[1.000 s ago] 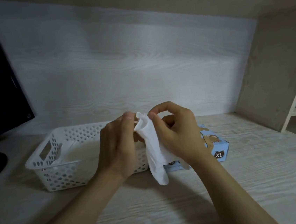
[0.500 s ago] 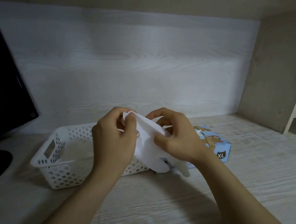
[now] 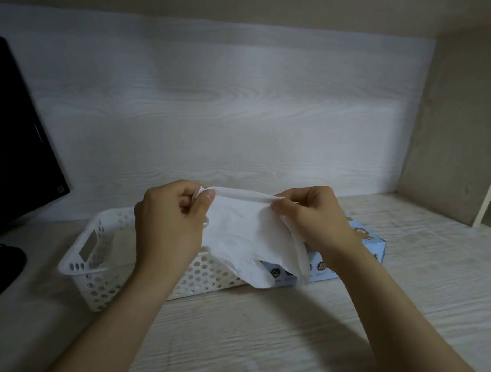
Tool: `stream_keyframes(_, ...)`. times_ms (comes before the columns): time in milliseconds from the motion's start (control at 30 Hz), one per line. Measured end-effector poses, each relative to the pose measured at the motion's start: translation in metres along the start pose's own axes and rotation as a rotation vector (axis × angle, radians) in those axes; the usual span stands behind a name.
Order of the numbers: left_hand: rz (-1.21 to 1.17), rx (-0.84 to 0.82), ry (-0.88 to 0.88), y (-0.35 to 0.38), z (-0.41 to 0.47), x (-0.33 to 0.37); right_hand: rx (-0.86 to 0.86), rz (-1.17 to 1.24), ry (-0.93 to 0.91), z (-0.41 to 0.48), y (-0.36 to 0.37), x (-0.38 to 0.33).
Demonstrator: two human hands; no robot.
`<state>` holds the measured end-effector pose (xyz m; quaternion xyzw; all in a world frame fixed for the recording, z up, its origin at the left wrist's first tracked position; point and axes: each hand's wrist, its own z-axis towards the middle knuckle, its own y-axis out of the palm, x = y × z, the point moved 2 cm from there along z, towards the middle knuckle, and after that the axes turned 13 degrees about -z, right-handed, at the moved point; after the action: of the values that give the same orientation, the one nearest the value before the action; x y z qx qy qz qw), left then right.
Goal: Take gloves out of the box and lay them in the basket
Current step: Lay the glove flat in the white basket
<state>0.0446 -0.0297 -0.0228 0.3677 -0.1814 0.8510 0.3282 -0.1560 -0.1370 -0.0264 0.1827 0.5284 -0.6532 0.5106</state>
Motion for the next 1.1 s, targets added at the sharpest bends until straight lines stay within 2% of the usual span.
stream_keyframes(200, 0.071, 0.0, -0.097, -0.021, 0.017, -0.008, 0.156, -0.13, -0.036, 0.004, 0.007, -0.001)
stream_keyframes(367, 0.066, 0.055, -0.159, -0.033, 0.028, -0.018, 0.136, -0.281, -0.089, 0.019, 0.016, -0.02)
stream_keyframes(500, -0.016, 0.028, -0.303, -0.037, 0.032, -0.033, 0.143, -0.39, -0.06, 0.032, 0.036, -0.038)
stream_keyframes(567, -0.01, 0.052, -0.35, -0.039, 0.035, -0.038, 0.142, -0.562, -0.076, 0.035, 0.052, -0.047)
stream_keyframes(667, 0.183, 0.1, -0.316, -0.043, 0.036, -0.037, 0.111, -0.796, -0.174, 0.04, 0.073, -0.053)
stream_keyframes(833, 0.555, 0.029, -0.169, -0.056, 0.033, -0.036, -0.045, -0.941, -0.336, 0.054, 0.094, -0.057)
stream_keyframes(933, 0.719, -0.039, -0.17, -0.06, 0.033, -0.034, -0.138, -1.042, -0.41, 0.063, 0.105, -0.06)
stream_keyframes(1100, 0.946, -0.189, -0.242, -0.066, 0.037, -0.035, -0.266, -1.051, -0.431, 0.079, 0.118, -0.059)
